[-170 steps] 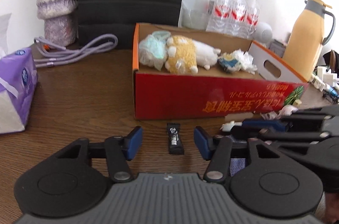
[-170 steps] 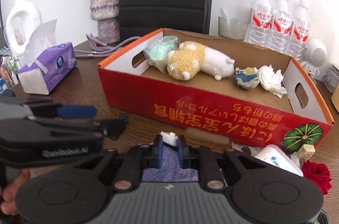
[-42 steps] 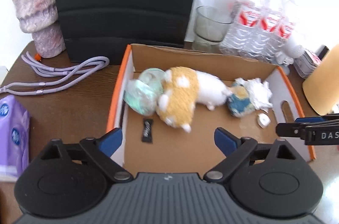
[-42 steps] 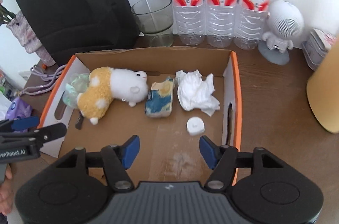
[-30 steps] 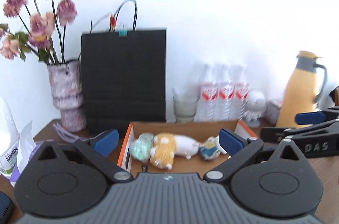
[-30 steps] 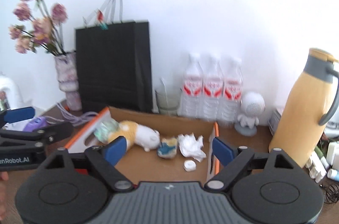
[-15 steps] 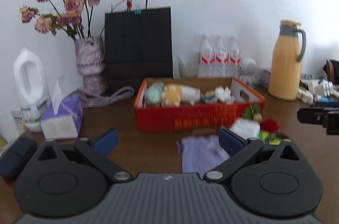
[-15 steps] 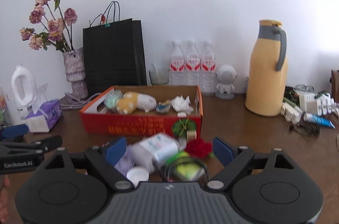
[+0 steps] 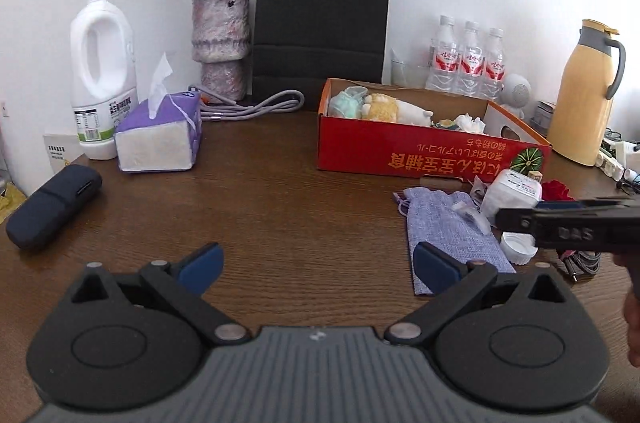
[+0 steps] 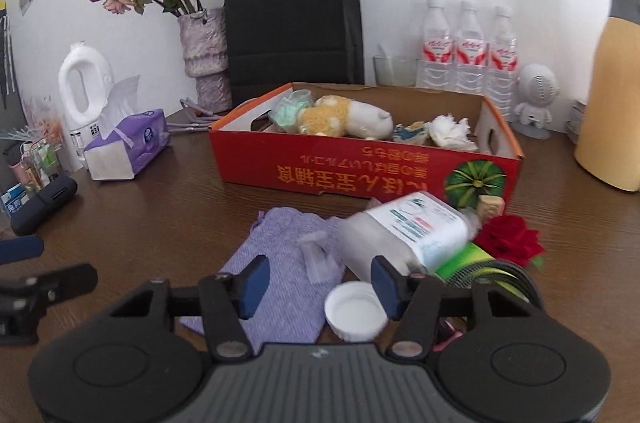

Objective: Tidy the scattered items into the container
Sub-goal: 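Grasp the purple cloth pouch with the left tool while the right tool grasps a clear wrapper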

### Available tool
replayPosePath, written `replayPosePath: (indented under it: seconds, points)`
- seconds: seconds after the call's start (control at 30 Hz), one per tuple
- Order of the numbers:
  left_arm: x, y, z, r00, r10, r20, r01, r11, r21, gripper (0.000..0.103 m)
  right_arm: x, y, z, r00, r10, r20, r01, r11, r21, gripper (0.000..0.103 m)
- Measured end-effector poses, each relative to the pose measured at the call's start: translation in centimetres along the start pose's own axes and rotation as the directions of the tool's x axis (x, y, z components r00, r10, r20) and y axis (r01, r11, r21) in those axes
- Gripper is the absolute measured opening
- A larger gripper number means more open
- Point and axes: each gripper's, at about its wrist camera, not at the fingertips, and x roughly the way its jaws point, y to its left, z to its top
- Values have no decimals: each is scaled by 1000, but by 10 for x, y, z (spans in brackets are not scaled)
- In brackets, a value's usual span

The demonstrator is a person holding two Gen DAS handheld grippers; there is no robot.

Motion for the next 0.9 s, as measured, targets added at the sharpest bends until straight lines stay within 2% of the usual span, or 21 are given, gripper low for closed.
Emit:
replayPosePath:
  seconds: [0.2,0.23,0.27,0.33,0.4,0.57,0.8,0.87,0.9]
  points:
    - [18,-8,4,999,-33,-10,33,999,25,103,48,11,11,996,-55,-73,50,996,-76,44]
    - [22,-8,5,999,-40,-13,40,999,28,103,52,10,9,994,-60,-91,53,996,-69,40]
    - [26,-10,6,999,-48,-16,48,998,32,103,55,8,7,992,-68,-102,62,996,-64,28]
    - [33,-14,9,998,-60,-24,61,997,42,103,53,1,6,993,-66,-99,63,997,-37,21]
    - [40,-19,12,996,-83,-32,85,995,51,103,45,-9,8,995,-52,-81,54,998,15,21]
    - [66,-48,24,982,-174,-75,179,981,76,103,2,-33,16,1000,-5,27,2,993,122,21]
    - [113,-106,21,968,-168,-184,200,965,168,103,-46,-67,8,994,-58,98,35,975,218,21]
    - [120,-108,19,972,-139,-190,171,972,163,100,-53,-73,4,993,-73,97,51,975,216,21]
    - [122,-107,18,972,-139,-187,170,973,157,94,-55,-76,2,992,-78,97,55,974,218,21]
